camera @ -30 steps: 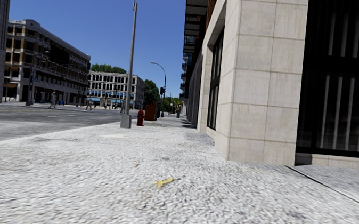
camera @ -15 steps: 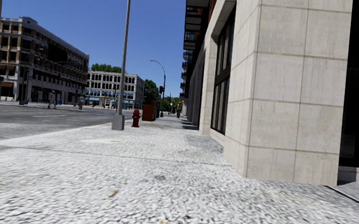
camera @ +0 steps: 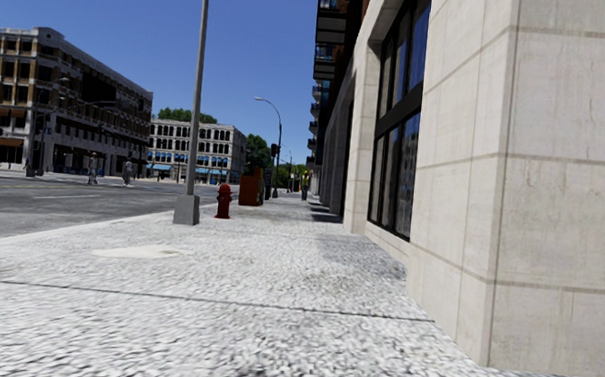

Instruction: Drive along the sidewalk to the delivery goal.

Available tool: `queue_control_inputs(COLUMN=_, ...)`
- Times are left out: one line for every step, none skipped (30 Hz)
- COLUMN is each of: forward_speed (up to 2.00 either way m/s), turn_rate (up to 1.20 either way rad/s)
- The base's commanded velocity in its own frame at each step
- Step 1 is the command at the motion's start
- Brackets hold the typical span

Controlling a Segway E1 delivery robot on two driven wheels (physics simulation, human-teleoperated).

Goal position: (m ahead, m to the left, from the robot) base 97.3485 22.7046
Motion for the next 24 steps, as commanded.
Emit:
queue_control_inputs(forward_speed=2.0, turn_rate=0.0)
queue_control_inputs(forward_speed=2.0, turn_rate=0.0)
queue_control_inputs(forward_speed=2.0, turn_rate=0.0)
queue_control_inputs(forward_speed=2.0, turn_rate=0.0)
queue_control_inputs(forward_speed=2.0, turn_rate=0.0)
queue_control_inputs(forward_speed=2.0, turn_rate=0.0)
queue_control_inputs(forward_speed=2.0, turn_rate=0.0)
queue_control_inputs(forward_speed=2.0, turn_rate=0.0)
queue_control_inputs(forward_speed=2.0, turn_rate=0.0)
queue_control_inputs(forward_speed=2.0, turn_rate=0.0)
queue_control_inputs(forward_speed=2.0, turn_rate=0.0)
queue_control_inputs(forward_speed=2.0, turn_rate=0.0)
queue_control_inputs(forward_speed=2.0, turn_rate=0.0)
queue_control_inputs(forward_speed=2.0, turn_rate=0.0)
queue_control_inputs(forward_speed=2.0, turn_rate=0.0)
queue_control_inputs(forward_speed=2.0, turn_rate=0.0)
queue_control_inputs(forward_speed=2.0, turn_rate=0.0)
queue_control_inputs(forward_speed=2.0, turn_rate=0.0)
queue_control_inputs(forward_speed=2.0, turn_rate=0.0)
queue_control_inputs(forward_speed=2.0, turn_rate=0.0)
queue_control_inputs(forward_speed=2.0, turn_rate=0.0)
queue_control_inputs(forward_speed=2.0, turn_rate=0.0)
queue_control_inputs(forward_speed=2.0, turn_rate=0.0)
queue_control_inputs(forward_speed=2.0, turn_rate=0.0)
